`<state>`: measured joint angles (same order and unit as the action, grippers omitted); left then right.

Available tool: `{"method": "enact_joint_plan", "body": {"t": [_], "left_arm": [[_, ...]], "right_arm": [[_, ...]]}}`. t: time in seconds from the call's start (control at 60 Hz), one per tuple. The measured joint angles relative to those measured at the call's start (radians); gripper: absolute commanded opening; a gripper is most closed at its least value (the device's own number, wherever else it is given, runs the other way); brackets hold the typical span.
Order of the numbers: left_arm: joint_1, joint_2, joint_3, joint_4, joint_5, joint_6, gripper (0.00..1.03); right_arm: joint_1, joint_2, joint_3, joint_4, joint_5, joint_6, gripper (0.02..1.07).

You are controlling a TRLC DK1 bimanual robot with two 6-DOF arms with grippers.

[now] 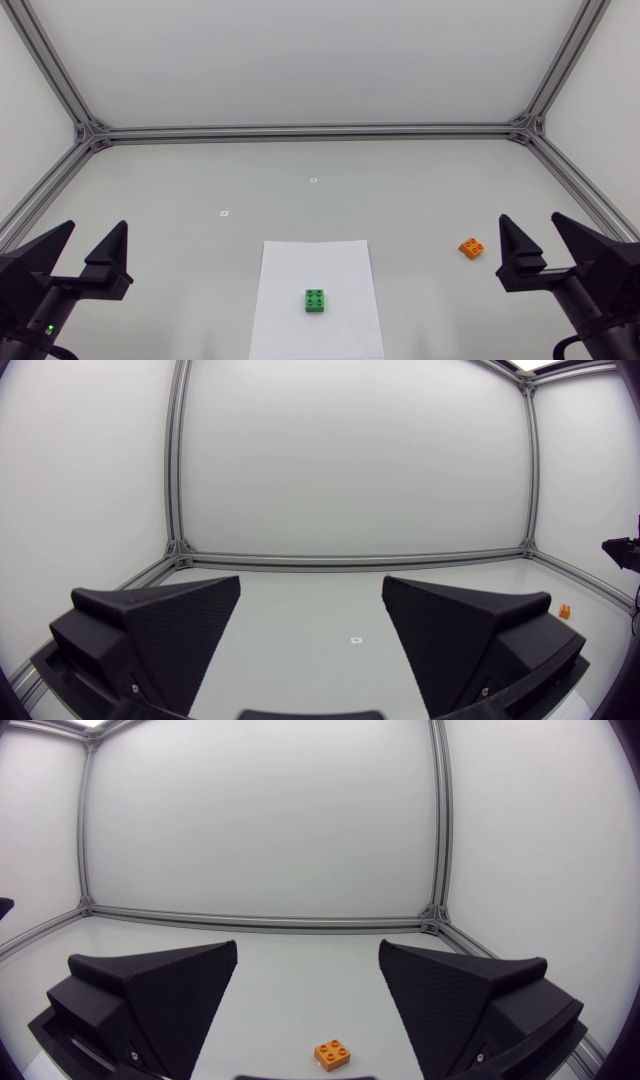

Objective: Pick up the orange 2x2 brick with the right arm and stack it on top of the green 2x2 brick in the center

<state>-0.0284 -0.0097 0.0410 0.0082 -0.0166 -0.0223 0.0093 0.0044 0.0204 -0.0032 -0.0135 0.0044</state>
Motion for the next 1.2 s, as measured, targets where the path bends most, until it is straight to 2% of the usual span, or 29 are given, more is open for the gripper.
{"method": "enact_joint_plan", "body": {"t": [0.45, 0.65, 0.967, 1.2], "left_arm": [[0.0, 0.0, 0.0, 0.0, 0.0, 0.0, 0.99], [0.0, 0.0, 0.0, 0.0, 0.0, 0.0, 0.99], [0.0, 0.0, 0.0, 0.0, 0.0, 0.0, 0.99], [0.0, 0.0, 0.0, 0.0, 0.0, 0.0, 0.99]], "right_arm": [[-0.008, 0.0, 0.008, -0.008, 0.0, 0.0, 1.03], [-0.007, 0.031, 0.141, -0.064, 0.0, 0.0, 1.03], [-0.01, 0.336, 0.387, -0.167, 0.0, 0.003, 1.02], [-0.046, 0.629, 0.571, -0.336, 0.018, -0.037, 1.02]]}}
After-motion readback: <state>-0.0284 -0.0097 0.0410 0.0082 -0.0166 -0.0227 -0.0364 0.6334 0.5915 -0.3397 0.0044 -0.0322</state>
